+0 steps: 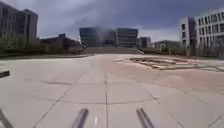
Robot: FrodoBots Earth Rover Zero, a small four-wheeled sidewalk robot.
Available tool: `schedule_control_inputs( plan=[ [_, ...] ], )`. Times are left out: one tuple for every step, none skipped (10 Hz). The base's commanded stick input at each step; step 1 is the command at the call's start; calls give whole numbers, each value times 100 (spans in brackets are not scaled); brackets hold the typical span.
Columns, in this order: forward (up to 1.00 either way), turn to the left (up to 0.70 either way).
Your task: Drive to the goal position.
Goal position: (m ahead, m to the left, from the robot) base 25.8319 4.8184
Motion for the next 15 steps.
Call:
schedule_control_inputs(
  plan=[
    [100,0],
    [100,0],
    [100,0],
    [100,0],
    [100,0],
    [100,0],
    [100,0],
    [100,0],
    [100,0],
    [100,0],
    [100,0],
    [100,0],
    [100,0],
    [100,0],
    [100,0]
  ],
)
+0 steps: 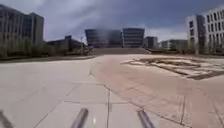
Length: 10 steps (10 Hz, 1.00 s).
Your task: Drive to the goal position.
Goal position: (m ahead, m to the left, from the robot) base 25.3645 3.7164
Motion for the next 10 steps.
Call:
schedule_control_inputs(
  plan=[
    [100,0],
    [100,0],
    [100,-2],
    [100,-15],
    [100,-35],
    [100,-40],
    [100,-25],
    [100,0],
    [100,0],
    [100,0]
  ],
)
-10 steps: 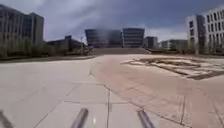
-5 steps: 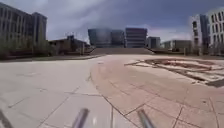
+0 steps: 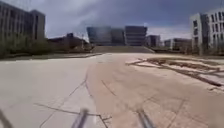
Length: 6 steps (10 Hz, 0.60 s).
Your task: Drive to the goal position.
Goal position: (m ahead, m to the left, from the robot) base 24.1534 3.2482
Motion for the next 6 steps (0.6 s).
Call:
schedule_control_inputs(
  plan=[
    [100,0],
    [100,0],
    [100,0],
    [100,0],
    [100,0],
    [100,0]
  ],
)
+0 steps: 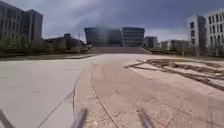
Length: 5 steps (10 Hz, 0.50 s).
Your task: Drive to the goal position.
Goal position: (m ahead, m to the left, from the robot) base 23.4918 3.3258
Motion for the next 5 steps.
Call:
schedule_control_inputs(
  plan=[
    [100,0],
    [100,0],
    [100,0],
    [100,0],
    [100,0]
  ],
)
